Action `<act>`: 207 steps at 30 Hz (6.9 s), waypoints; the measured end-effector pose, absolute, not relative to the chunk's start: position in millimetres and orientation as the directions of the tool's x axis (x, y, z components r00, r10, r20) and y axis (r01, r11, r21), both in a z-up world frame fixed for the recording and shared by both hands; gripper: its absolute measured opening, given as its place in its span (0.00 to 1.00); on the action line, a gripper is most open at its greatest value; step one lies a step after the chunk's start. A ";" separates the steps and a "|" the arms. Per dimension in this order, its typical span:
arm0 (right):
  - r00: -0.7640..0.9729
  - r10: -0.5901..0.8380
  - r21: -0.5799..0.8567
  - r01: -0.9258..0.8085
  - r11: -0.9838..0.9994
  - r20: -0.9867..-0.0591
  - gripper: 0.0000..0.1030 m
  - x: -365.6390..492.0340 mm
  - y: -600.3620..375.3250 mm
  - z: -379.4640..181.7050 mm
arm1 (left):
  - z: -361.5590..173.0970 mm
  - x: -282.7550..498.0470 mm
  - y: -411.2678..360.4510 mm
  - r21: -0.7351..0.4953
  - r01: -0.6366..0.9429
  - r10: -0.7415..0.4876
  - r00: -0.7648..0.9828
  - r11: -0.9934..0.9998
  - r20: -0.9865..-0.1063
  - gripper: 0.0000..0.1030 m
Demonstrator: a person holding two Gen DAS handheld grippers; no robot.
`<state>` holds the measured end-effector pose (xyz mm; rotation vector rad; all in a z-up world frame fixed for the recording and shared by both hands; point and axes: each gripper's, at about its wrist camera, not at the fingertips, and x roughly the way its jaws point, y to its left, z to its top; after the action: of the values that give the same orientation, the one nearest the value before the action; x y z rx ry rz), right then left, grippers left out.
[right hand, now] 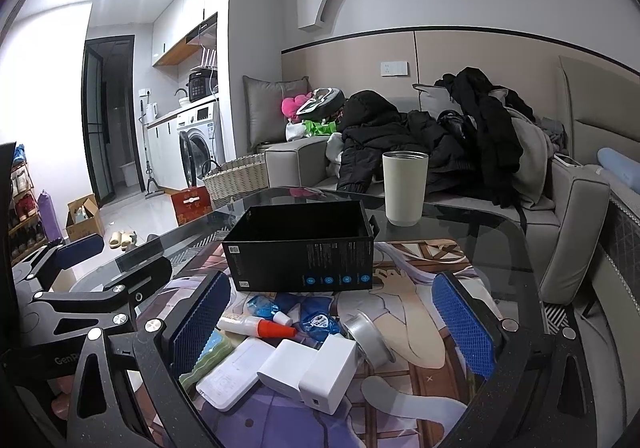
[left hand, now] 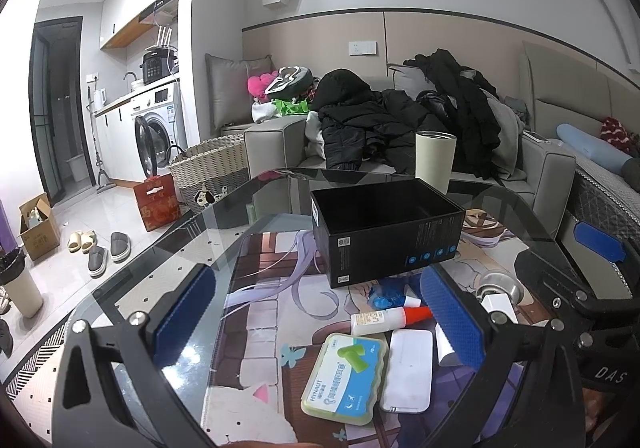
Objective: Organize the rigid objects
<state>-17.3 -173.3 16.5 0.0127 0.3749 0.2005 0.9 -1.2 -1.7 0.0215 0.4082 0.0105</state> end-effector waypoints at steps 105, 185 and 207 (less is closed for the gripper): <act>0.547 0.244 0.107 -0.270 0.957 -0.801 0.46 53.8 -179.0 -38.6 | -77.9 60.0 2.4 0.042 0.086 -0.014 0.566 0.995 -0.825 0.99; 0.909 0.284 0.030 -0.289 0.957 -0.306 0.22 107.3 -145.4 102.7 | 82.0 121.7 6.1 -0.022 0.091 -0.093 0.929 0.996 -0.359 0.53; 0.647 0.232 0.094 -0.241 0.966 -0.727 0.22 234.7 -140.1 1.4 | 4.4 223.8 -31.2 0.017 0.119 -0.068 0.671 0.993 -0.739 0.53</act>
<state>234.7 -140.1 1.4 -0.0118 0.8247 0.2687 223.8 -31.2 4.4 0.0651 0.8290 -0.1054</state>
